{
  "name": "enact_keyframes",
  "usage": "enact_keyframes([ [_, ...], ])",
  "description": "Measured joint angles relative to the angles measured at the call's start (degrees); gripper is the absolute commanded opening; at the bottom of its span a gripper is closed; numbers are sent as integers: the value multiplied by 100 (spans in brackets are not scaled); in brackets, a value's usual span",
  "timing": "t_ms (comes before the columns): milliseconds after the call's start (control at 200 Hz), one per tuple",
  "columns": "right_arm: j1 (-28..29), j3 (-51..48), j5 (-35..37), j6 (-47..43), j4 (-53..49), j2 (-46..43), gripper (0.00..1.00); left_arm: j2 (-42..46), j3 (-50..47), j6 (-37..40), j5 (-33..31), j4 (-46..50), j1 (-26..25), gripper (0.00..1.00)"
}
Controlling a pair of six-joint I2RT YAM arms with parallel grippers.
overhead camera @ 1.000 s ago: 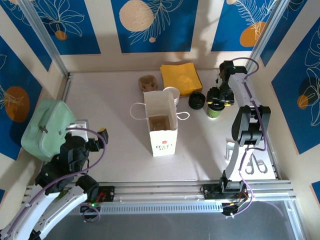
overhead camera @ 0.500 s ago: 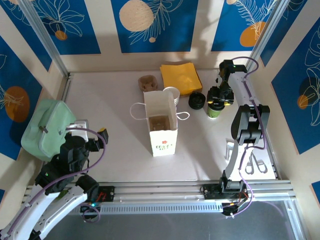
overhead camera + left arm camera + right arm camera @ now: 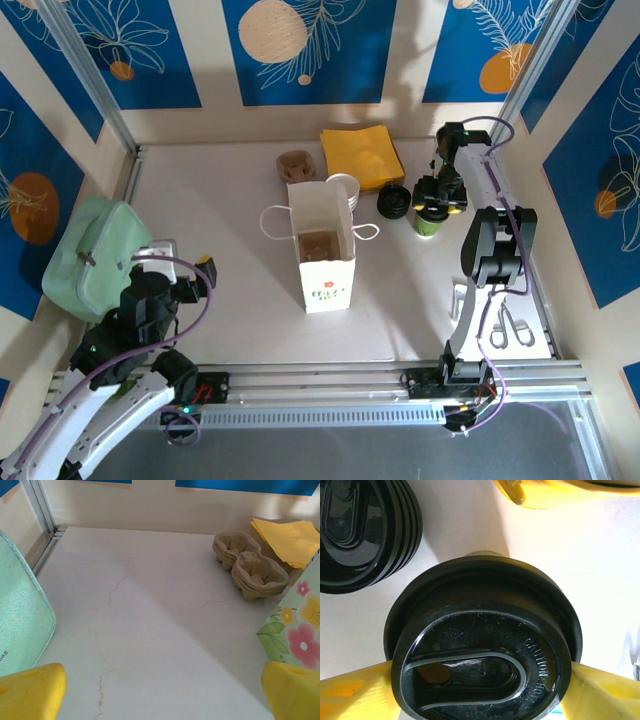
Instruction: Pack the takeout coffee
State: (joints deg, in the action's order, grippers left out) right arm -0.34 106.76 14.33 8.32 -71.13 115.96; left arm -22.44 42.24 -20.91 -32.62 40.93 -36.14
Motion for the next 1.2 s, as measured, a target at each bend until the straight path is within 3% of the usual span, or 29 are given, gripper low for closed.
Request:
enact_keyframes([
  [410, 24, 2, 33, 0, 0, 9, 75, 0, 0, 2, 0, -2, 0, 99],
  [600, 46, 0, 66, 22, 9, 17, 79, 0, 0, 2, 0, -2, 0, 100],
  [790, 68, 0, 98, 59, 11, 20, 73, 0, 0, 2, 0, -2, 0, 99],
  [1201, 227, -4, 319, 125, -20, -15, 70, 0, 0, 0, 0, 0, 0, 99],
])
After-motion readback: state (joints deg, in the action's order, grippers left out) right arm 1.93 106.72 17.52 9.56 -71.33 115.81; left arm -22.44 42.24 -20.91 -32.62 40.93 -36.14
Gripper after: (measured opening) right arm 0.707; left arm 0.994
